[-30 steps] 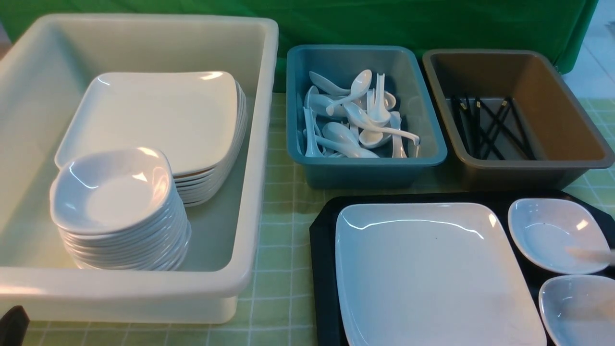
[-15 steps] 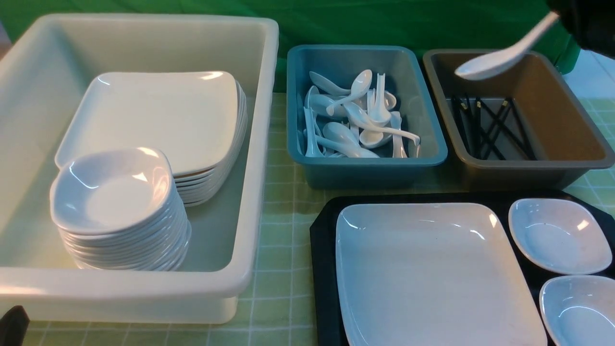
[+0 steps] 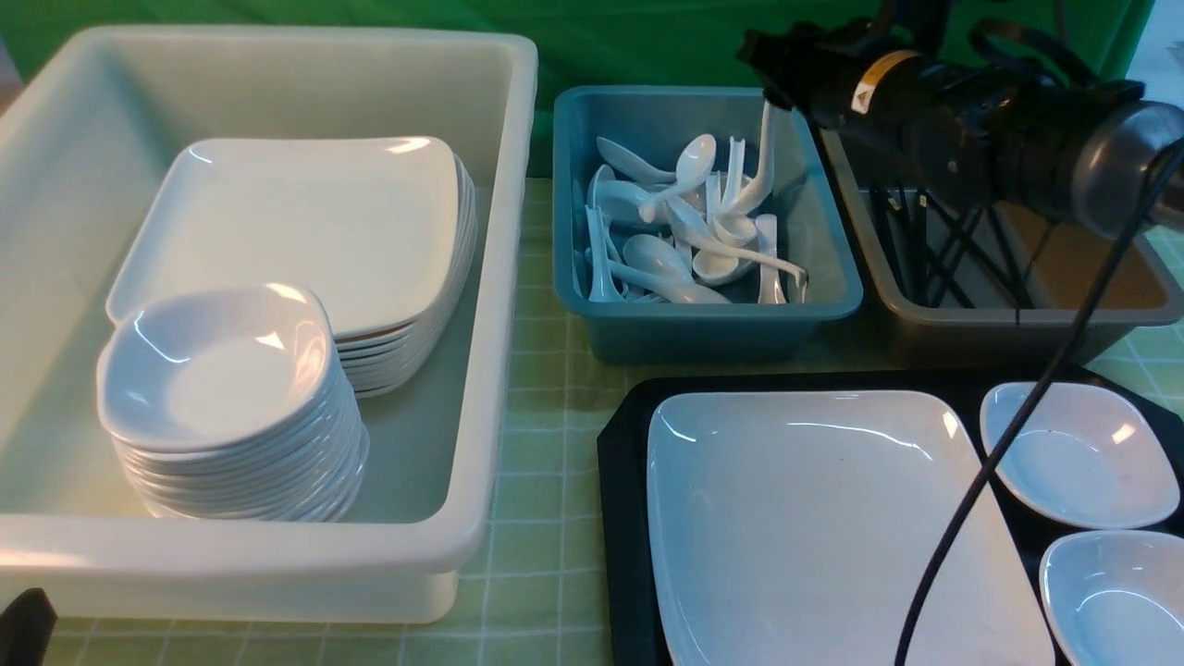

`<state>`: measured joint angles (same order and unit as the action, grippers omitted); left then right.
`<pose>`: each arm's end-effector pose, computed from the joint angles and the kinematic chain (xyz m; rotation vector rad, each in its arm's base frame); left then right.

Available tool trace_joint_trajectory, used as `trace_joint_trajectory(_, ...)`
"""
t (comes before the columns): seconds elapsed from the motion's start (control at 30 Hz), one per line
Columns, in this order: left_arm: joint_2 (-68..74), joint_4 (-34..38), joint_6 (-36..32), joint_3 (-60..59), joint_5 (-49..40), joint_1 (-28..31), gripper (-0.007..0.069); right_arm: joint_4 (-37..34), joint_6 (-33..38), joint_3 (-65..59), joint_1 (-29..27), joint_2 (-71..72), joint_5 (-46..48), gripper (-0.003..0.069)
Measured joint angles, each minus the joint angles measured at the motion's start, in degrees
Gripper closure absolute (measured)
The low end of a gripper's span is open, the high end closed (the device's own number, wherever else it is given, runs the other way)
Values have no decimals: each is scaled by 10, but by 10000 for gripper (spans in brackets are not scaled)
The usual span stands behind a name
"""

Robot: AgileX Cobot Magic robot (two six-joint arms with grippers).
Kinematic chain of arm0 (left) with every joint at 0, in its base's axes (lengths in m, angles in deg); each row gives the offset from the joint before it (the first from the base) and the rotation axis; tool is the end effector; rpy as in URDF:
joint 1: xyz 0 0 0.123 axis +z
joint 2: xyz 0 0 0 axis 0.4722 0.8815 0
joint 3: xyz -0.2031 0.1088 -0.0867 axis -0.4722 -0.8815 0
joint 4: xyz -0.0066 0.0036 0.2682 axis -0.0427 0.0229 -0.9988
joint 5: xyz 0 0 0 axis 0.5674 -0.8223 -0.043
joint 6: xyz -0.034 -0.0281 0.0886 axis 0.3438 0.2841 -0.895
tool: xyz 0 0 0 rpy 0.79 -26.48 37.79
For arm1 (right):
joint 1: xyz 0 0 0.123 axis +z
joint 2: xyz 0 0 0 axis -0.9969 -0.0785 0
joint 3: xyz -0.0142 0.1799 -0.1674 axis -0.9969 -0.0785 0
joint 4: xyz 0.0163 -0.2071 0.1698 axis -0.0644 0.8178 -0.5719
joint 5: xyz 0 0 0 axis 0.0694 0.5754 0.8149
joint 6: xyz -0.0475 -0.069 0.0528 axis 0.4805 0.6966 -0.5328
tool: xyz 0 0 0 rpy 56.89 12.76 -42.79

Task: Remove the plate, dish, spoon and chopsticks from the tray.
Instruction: Use the right arm to put the soup spoon into the small storage box in the middle, then use the left arm to grab a plate from the dinner plate

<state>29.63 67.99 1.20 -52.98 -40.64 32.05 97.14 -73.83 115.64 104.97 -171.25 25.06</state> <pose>0.1196 0.0061 0.1891 -0.0775 1.7143 0.0030 0.4766 0.1717 0.2172 0.1390 1.8471 0.6307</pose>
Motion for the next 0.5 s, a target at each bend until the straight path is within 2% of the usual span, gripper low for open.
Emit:
trace_joint_trajectory(0.07,0,0,0,0,0,0,400,1,13,2,5,-1,16,255)
trace_joint_trajectory(0.13,0,0,0,0,0,0,400,1,35,4,5,7,53,207)
trace_joint_trajectory(0.17,0,0,0,0,0,0,400,1,38,4,5,10,65,204)
trace_joint_trajectory(0.27,0,0,0,0,0,0,400,0,115,4,5,52,179,207)
trace_joint_trajectory(0.33,0,0,0,0,0,0,400,1,218,4,5,95,261,268)
trace_joint_trajectory(0.37,0,0,0,0,0,0,400,1,227,4,5,100,269,276)
trace_joint_trajectory(0.43,0,0,0,0,0,0,400,1,319,5,5,163,381,410)
trace_joint_trajectory(0.47,0,0,0,0,0,0,400,1,325,5,5,168,390,421)
trace_joint_trajectory(0.5,0,0,0,0,0,0,400,2,359,6,5,204,451,512)
